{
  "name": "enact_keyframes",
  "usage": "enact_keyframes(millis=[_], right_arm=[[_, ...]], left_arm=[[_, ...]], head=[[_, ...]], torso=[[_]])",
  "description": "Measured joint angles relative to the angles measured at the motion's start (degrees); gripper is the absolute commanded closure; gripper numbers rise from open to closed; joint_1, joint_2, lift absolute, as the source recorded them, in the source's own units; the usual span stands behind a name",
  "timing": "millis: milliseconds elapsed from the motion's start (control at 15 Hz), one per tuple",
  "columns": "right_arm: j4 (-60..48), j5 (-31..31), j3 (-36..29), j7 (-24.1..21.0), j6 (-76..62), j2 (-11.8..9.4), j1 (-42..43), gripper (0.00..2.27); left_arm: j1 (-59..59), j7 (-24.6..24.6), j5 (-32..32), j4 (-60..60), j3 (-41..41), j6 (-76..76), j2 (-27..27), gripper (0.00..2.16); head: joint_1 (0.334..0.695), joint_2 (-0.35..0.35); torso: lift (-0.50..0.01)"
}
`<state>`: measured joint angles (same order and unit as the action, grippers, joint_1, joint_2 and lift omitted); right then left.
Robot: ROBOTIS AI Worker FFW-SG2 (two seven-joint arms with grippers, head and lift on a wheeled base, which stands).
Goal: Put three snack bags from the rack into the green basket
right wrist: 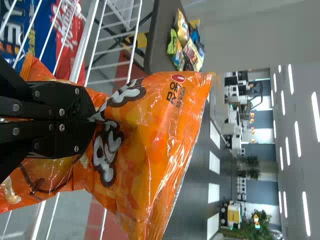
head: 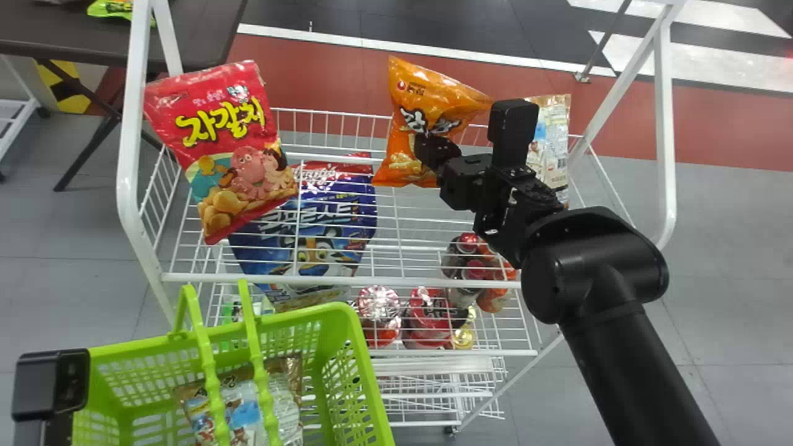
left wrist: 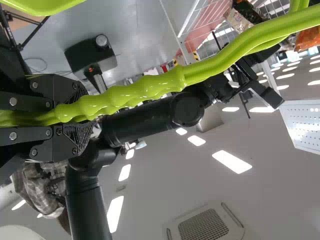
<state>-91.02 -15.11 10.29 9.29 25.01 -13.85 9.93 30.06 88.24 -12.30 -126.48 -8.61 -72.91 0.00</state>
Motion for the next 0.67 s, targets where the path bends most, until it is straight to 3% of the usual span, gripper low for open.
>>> enact_keyframes(millis=[333, 667], right_arm=[[-11.2, -0.6, 1.1, 0.0, 9.5, 0.2, -4.7, 2.25], [-25.1, -6.2, -2.2, 0.5, 20.0, -1.5, -11.0, 2.25]], left_arm=[[0.1, 0.1, -0.4, -0.4, -0.7, 0.0, 0.0, 2.15], [0.0, 0.0, -0.6, -0.4, -1.1, 0.0, 0.0, 2.15]], head=[[0.695, -0.12], [0.695, -0.11]], torso=[[0.0], [0.0]])
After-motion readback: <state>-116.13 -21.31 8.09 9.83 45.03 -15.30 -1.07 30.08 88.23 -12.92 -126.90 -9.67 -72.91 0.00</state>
